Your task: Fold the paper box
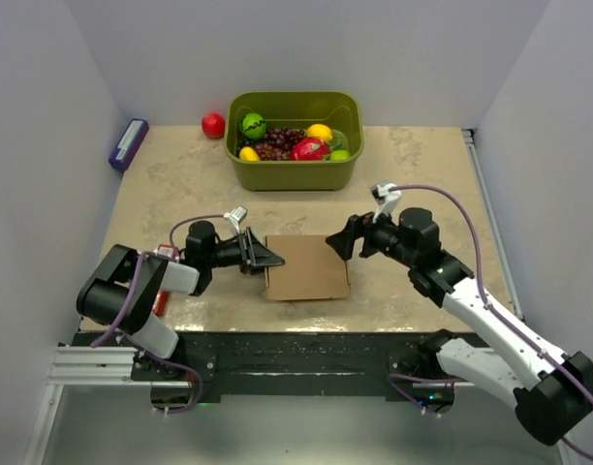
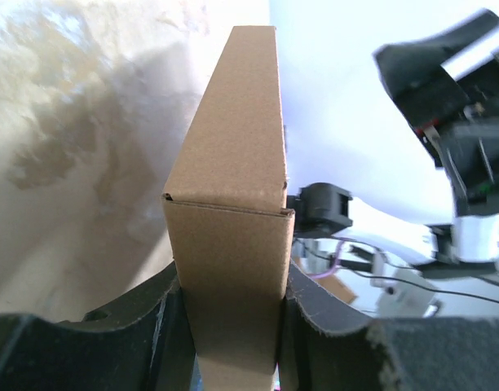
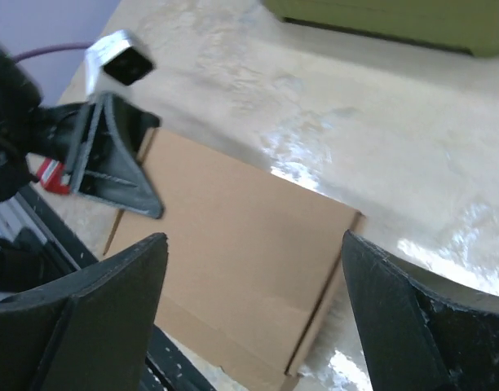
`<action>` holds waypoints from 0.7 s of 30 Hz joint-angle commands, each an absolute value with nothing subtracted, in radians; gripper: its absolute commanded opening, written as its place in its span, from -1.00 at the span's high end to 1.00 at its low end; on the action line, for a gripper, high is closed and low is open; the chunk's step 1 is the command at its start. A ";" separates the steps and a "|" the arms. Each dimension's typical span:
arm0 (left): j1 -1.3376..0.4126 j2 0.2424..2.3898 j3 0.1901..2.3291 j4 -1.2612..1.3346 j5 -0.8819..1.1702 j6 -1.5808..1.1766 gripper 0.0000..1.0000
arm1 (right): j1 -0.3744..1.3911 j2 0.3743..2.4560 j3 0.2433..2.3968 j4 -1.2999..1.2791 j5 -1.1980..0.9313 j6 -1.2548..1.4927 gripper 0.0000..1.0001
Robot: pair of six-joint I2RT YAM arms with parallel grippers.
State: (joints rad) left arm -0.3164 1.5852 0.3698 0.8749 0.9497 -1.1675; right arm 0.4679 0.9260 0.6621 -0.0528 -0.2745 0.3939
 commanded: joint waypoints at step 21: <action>-0.229 1.589 0.213 1.284 1.160 -1.554 0.85 | 1.425 1.163 0.946 -0.351 0.583 -0.080 -0.82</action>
State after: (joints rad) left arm -0.2497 1.5913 0.2176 1.1931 1.1076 -1.5024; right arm 1.3590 1.1419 0.8890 -0.3134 0.4622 -0.0284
